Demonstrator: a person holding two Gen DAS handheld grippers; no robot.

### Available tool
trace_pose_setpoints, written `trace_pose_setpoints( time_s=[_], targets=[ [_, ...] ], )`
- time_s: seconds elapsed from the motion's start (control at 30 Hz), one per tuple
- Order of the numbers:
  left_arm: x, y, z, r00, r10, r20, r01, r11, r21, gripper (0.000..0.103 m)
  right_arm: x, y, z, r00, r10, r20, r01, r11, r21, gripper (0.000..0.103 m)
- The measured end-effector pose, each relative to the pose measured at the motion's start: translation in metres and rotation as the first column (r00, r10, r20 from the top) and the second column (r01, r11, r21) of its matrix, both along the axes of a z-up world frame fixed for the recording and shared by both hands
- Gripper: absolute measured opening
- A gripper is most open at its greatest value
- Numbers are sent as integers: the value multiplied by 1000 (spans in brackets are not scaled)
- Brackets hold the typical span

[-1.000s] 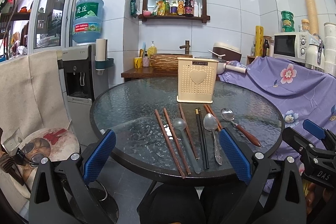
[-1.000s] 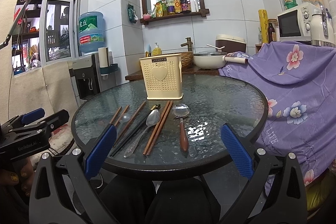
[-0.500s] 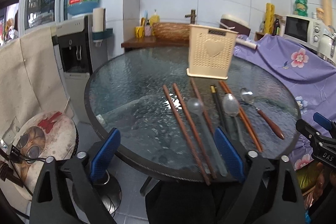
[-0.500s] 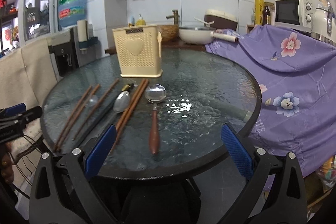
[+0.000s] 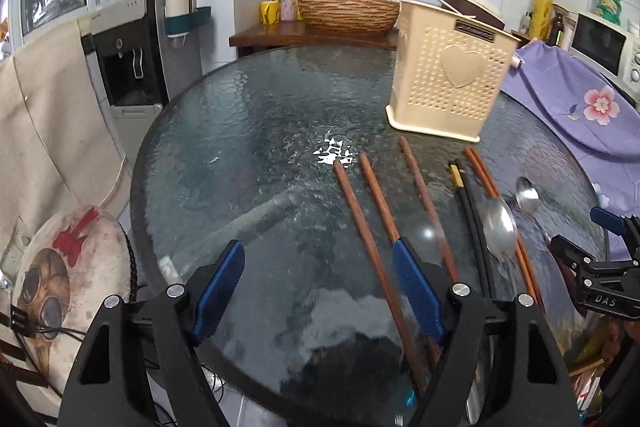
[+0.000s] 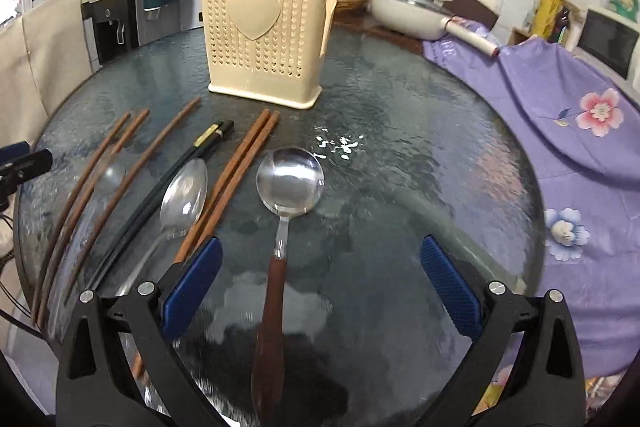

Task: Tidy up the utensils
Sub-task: 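Lower the right tool toward the metal ladle while the left tool approaches a brown chopstick, then close the right gripper on the ladle neck while the left gripper closes on the chopstick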

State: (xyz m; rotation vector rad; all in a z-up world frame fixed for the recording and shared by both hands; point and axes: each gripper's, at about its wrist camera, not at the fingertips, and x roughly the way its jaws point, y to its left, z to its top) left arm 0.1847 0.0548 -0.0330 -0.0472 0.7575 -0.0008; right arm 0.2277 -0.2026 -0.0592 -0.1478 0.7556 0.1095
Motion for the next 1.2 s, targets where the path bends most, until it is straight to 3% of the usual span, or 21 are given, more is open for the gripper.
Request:
trace_pose_setpoints(
  time_s=[0.17,0.33,0.53,0.93,1.2],
  targets=[
    [24,-2,-3,999,-7,-47,8,1000,23,75,22,4,-6,998,14,-57,-14,1000,10,88],
    [39,-9,-6,997,-31,-77,33,999,26,66,36,10,-10,996,33,-88,-31,999,29,84],
    [56,-15,-14,990,-33,-135,37,999,31,45,44,8,-13,993,34,-113,-29,999,47,77],
    [74,-23,-20,981,-13,-195,19,999,33,43,57,13,-14,987,58,-147,-45,995,90,66],
    [86,-26,-20,978,-13,-208,24,998,50,34,69,17,-13,986,65,-155,-52,995,88,62]
  ],
)
